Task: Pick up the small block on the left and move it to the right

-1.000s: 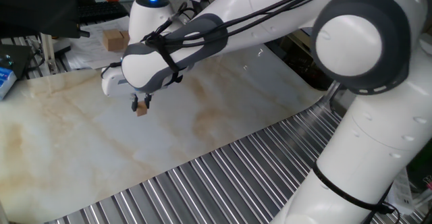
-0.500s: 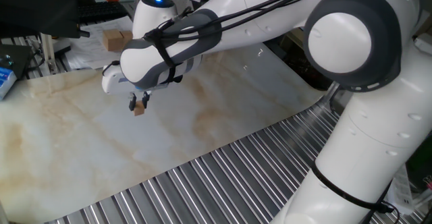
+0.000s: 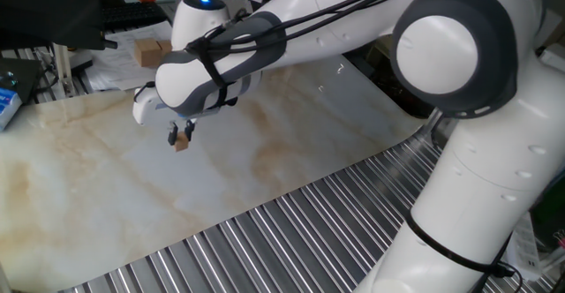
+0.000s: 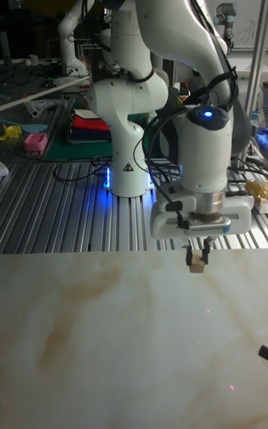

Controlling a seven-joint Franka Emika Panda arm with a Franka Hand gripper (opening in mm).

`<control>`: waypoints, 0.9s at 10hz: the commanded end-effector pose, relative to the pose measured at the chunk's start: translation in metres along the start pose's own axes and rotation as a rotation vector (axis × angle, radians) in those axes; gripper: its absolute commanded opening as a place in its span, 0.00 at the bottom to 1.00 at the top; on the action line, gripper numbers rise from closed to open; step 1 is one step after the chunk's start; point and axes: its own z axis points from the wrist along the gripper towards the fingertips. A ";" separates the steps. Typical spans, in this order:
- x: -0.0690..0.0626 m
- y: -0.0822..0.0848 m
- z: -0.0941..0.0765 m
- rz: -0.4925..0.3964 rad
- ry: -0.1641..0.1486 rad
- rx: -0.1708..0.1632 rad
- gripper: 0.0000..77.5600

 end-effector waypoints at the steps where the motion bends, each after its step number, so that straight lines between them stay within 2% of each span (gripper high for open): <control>1: -0.012 0.002 -0.004 -0.065 0.012 0.028 0.02; 6: -0.018 0.002 -0.005 -0.093 0.007 0.027 0.02; 9: -0.022 -0.005 0.001 -0.095 -0.005 0.033 0.02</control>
